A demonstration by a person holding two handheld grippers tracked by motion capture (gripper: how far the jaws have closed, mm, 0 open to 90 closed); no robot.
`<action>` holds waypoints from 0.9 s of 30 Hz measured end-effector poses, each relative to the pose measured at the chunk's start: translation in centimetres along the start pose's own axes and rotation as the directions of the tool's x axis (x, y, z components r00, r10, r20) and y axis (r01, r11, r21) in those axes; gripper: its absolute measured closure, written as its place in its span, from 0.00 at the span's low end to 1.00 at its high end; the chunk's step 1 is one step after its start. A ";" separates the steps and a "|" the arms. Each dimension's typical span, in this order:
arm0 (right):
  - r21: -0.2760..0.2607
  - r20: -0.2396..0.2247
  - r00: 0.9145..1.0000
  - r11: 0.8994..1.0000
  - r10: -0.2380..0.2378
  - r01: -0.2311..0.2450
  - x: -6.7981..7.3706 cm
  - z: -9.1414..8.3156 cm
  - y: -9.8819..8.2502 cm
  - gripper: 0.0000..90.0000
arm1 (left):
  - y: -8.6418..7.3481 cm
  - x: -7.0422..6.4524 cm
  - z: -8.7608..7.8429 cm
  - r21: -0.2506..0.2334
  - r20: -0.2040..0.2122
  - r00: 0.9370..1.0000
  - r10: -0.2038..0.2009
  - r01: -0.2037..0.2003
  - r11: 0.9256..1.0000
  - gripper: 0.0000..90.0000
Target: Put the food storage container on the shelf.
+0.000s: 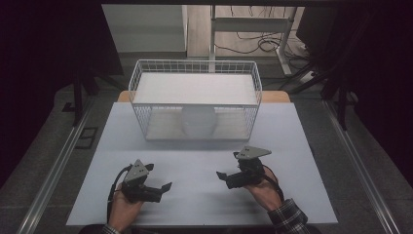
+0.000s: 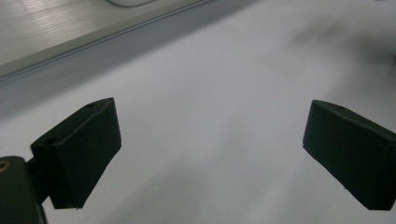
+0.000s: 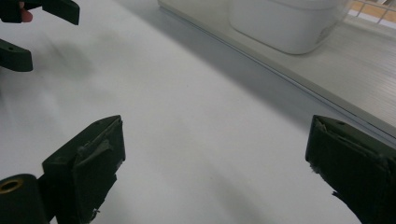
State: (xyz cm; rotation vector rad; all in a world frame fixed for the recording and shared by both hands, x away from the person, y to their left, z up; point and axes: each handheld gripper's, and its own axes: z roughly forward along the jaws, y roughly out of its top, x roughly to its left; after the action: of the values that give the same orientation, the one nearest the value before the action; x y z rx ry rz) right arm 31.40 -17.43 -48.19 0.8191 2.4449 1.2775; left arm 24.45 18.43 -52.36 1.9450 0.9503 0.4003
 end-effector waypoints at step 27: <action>-0.016 0.081 0.995 0.999 0.050 -0.049 -0.8 -5.2 -3.4 0.05 | -1.5 0.6 -3.9 -0.037 -0.090 0.996 -0.025 0.021 0.999 0.03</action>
State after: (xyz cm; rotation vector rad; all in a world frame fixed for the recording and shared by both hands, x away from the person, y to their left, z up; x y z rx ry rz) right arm 28.40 -22.87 -48.00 0.9154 2.3629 1.2518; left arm 21.75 21.62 -51.55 1.8948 1.0156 0.4923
